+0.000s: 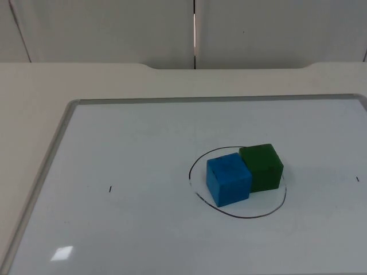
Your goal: Push the two cubes into the marked area.
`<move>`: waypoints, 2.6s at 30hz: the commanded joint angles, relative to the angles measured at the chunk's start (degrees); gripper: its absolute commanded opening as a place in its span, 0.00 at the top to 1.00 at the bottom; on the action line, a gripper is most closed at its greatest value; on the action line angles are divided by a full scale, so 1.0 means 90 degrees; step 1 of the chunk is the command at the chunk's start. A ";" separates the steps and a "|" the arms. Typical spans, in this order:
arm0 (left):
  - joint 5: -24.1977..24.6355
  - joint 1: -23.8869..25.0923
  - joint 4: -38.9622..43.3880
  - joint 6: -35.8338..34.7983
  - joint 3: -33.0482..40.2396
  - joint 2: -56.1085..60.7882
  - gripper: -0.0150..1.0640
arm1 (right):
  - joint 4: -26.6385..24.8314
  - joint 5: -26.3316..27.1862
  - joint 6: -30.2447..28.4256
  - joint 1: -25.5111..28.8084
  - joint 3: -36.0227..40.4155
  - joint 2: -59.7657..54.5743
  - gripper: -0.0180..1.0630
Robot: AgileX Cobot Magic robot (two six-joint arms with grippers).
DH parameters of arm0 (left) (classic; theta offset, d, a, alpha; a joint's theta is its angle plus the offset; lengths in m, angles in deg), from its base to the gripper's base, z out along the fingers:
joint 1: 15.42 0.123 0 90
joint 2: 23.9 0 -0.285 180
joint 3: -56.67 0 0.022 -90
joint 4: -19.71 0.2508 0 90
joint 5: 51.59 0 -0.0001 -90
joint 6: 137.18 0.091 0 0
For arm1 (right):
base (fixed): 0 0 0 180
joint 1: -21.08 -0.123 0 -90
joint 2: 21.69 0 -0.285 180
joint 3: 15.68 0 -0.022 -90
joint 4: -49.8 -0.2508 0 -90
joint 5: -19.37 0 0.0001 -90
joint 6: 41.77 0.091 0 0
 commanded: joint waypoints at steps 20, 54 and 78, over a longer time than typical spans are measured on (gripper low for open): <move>-0.0008 0.0007 -0.0070 -0.0001 0.0029 0.0014 0.01 | 0.0012 0.0021 -0.0051 0.0001 0.0012 0.0028 0.13; -0.0008 0.0007 -0.0070 0.0092 0.0029 0.0014 0.01 | -0.0011 0.0021 -0.0051 0.0001 0.0012 0.0028 0.01; -0.0008 0.0650 -0.0070 0.0091 0.0029 0.0014 0.01 | -0.0010 0.0033 -0.0051 0.0014 0.0012 0.0028 0.01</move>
